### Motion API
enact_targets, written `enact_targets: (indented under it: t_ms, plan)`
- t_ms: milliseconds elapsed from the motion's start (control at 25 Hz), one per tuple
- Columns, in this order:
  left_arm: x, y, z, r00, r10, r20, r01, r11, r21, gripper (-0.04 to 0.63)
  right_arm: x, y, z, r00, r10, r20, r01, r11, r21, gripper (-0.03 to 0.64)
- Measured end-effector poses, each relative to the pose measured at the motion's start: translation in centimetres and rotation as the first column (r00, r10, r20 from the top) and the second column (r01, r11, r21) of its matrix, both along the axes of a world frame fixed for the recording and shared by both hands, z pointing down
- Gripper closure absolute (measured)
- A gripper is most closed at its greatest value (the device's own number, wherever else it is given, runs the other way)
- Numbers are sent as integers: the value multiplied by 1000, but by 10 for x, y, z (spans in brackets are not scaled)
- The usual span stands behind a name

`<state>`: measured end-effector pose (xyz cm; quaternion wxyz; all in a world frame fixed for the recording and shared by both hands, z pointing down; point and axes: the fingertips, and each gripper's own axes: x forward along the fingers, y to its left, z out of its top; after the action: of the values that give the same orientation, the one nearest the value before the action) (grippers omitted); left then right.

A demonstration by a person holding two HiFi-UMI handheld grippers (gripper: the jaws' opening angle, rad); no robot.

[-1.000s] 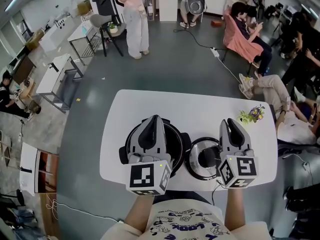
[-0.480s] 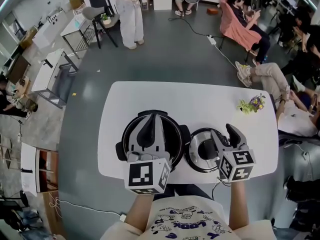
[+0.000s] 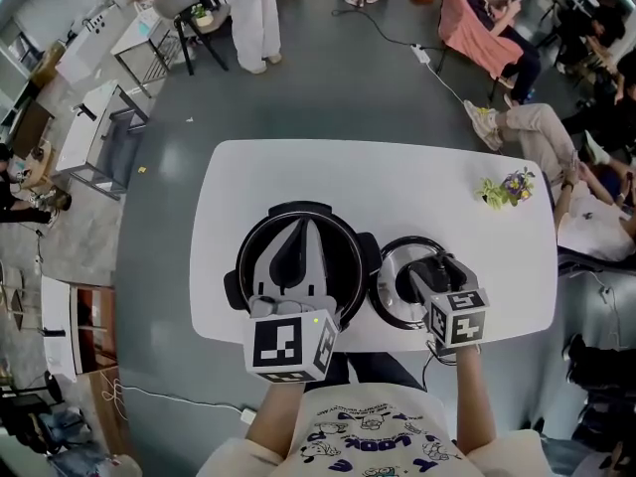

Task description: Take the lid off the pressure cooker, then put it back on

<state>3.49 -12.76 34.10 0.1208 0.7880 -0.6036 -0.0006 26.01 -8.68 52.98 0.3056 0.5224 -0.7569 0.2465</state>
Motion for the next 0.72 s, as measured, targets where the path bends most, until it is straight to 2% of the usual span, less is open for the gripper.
enact_targets:
  t_ms: [320, 720]
  plan:
    - [1, -4, 26, 1000, 0, 3, 0, 998, -55, 581, 6, 9, 46, 1000, 12, -28, -16, 990, -137, 298]
    - [-6, -14, 50, 1000, -14, 12, 15, 995, -101, 581, 5, 10, 92, 999, 5, -53, -17, 970, -242, 298]
